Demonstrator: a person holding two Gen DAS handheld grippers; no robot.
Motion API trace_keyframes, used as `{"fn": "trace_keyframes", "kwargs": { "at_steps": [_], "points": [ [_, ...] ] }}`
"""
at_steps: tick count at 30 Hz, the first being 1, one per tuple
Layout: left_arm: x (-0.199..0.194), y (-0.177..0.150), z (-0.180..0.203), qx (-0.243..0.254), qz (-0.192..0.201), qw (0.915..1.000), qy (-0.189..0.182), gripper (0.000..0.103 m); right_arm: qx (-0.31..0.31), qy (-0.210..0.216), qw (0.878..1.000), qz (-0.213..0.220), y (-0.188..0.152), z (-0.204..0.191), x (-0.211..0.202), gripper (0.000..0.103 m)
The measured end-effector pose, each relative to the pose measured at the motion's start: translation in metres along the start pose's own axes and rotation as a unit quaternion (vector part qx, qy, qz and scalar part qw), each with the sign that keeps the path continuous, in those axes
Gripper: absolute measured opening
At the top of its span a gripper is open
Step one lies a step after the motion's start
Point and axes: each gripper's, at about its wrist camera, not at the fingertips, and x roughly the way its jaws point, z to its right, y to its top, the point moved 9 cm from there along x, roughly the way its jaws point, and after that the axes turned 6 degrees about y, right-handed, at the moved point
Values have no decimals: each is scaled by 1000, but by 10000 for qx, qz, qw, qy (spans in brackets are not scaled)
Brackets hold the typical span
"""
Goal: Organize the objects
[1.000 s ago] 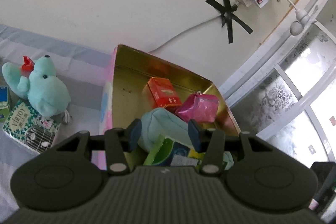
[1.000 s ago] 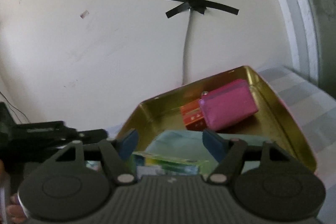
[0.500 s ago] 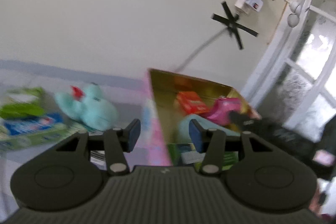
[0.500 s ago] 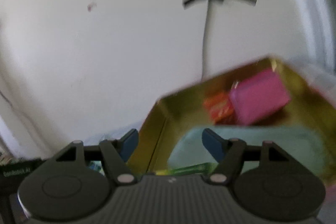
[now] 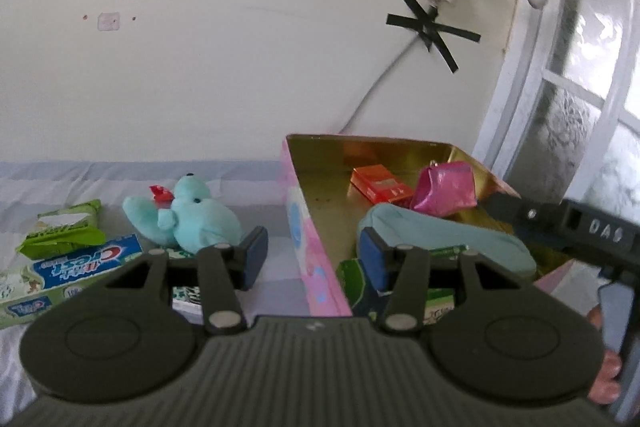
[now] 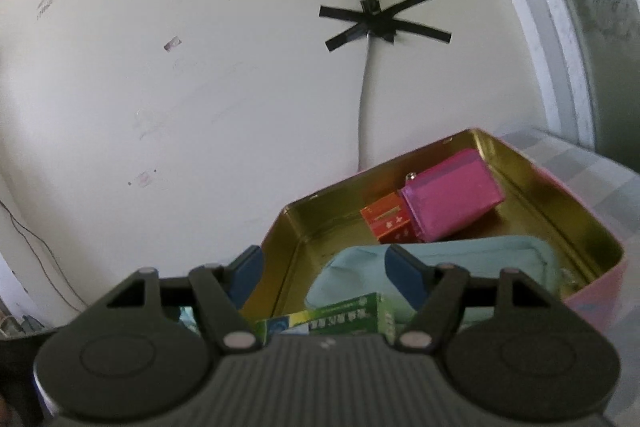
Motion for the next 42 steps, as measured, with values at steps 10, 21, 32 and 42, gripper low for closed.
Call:
{"fn": "trace_keyframes", "kwargs": {
  "at_steps": [10,21,32,42],
  "points": [
    [-14,-12,-66,-248,-6,9983,522,53,-387,700,9960,-386,-17,-74,26,70],
    [-65,-36,-270,-2112,-11,9601,1832,53,-1506,1884,9542,-1768,-106,-200,95,70],
    [-30,-79,-305,-2944,-749,9400,1556,53,-2182,1248,9357,-2474,-133,-218,207,72],
    [-48,-85,-287,-2774,-793,9467,1430,53,-1740,1512,9313,-2819,-147,-223,175,72]
  ]
}}
